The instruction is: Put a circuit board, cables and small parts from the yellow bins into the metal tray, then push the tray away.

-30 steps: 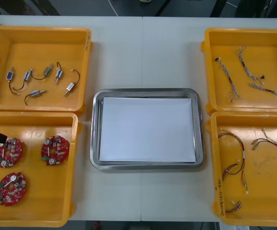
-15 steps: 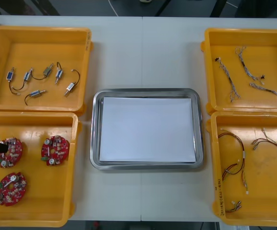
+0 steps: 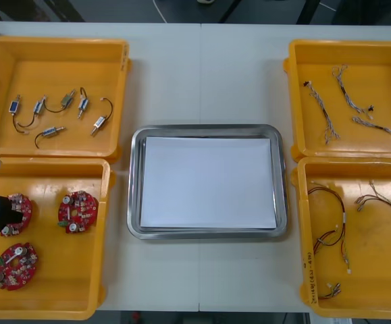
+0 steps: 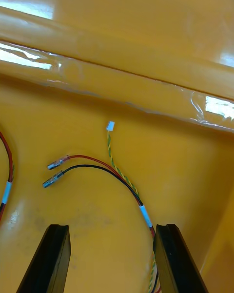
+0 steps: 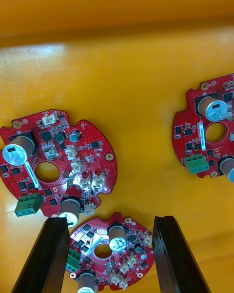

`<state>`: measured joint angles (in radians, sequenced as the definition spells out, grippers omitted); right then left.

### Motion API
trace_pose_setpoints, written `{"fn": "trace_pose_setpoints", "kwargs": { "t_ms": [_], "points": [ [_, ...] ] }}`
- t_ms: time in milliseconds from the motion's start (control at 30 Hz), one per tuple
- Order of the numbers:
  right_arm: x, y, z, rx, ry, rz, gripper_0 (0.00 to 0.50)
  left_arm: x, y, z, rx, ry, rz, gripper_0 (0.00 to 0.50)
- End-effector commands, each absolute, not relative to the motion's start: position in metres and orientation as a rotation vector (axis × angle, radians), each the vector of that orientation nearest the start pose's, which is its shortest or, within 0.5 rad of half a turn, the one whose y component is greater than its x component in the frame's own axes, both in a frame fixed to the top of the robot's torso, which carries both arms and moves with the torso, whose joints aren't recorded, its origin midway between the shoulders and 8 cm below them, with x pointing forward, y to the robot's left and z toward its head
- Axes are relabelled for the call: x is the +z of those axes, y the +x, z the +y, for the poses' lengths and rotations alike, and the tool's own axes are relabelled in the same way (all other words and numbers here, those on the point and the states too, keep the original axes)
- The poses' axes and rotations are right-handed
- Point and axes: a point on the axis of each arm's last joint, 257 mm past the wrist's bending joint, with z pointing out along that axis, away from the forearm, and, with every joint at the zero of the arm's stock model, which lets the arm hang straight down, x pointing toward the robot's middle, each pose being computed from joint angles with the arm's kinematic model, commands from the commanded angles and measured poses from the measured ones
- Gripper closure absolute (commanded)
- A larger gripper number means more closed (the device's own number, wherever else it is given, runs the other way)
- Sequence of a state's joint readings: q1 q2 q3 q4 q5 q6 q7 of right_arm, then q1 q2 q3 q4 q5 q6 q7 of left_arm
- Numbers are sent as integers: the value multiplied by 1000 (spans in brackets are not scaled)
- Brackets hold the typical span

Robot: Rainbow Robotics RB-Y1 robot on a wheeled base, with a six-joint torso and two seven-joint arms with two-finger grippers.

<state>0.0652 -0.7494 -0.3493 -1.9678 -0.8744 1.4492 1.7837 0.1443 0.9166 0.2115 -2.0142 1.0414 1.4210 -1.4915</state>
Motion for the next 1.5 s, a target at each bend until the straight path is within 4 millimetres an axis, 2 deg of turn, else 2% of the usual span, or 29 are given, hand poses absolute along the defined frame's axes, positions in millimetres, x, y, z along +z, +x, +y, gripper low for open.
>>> {"fn": "trace_pose_setpoints", "kwargs": {
  "t_ms": [33,267,467,767,1233,1500],
  "points": [
    [-256,387,-433,-64,-388,2573,0,-270,340,409,-60,329,2731,0],
    [-270,382,-442,-80,-422,2607,0,-279,340,419,-66,288,2737,0],
    [-279,378,-451,-97,-440,2625,0,-289,344,419,-75,272,2725,0],
    [-289,387,-471,-153,-498,2586,0,-298,343,418,-91,262,2732,0],
    [-301,388,-466,-174,-530,2592,0,-304,343,422,-116,222,2736,0],
    [-315,388,-475,-174,-506,2598,0,-308,338,419,-148,208,2743,0]
  ]
}}
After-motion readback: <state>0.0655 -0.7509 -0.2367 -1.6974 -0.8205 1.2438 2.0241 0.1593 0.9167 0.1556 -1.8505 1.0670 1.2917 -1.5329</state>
